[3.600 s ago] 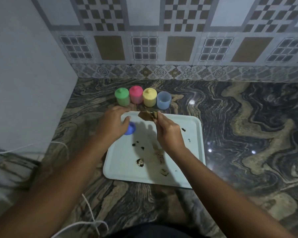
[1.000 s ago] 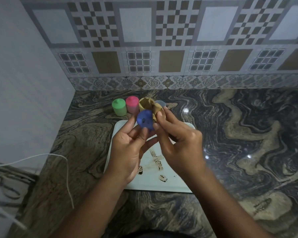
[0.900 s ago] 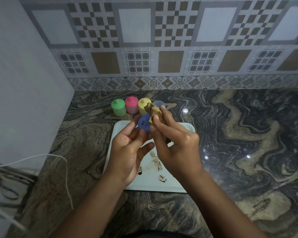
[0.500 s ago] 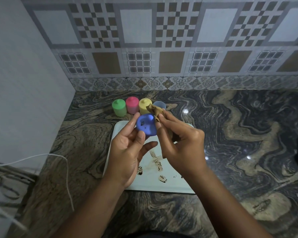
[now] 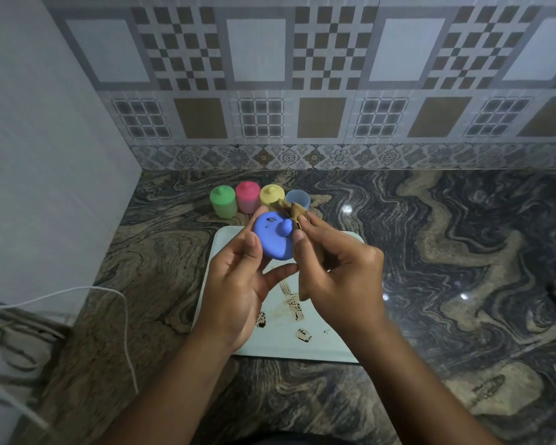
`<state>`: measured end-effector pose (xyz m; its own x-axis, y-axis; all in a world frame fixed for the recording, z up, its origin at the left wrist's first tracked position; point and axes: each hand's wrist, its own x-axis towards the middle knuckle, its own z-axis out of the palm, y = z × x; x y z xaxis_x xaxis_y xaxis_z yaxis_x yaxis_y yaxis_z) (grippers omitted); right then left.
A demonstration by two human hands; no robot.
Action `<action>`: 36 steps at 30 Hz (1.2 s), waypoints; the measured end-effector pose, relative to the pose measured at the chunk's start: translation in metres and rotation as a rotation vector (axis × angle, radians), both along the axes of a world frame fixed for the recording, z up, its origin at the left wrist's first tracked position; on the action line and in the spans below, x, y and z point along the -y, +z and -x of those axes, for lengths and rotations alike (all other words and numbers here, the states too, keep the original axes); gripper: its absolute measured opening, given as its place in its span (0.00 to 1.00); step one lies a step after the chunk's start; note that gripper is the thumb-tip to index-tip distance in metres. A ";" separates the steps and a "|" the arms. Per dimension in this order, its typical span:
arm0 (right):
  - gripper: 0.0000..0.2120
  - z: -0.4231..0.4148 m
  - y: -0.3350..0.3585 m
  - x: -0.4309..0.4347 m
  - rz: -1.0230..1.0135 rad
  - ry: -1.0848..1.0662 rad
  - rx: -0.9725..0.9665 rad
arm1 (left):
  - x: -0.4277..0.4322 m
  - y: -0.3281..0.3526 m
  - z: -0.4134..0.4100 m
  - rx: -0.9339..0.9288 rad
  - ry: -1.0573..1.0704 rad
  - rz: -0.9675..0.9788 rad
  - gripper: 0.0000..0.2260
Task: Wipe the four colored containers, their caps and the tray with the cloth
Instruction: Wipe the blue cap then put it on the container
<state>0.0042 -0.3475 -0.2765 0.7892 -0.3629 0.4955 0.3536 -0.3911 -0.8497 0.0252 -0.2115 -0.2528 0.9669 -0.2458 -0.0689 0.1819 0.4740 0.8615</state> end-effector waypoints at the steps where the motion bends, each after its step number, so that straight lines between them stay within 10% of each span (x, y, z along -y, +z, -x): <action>1: 0.10 0.000 0.001 0.000 -0.002 -0.003 0.007 | -0.001 0.000 0.001 0.035 -0.027 -0.013 0.19; 36: 0.10 0.005 0.018 -0.001 0.033 -0.008 0.056 | 0.005 0.011 0.008 -0.016 0.067 -0.006 0.11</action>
<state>-0.0011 -0.3469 -0.2589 0.7570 -0.3520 0.5505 0.3969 -0.4215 -0.8154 0.0175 -0.2166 -0.2413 0.9800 -0.1798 -0.0853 0.1632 0.4807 0.8616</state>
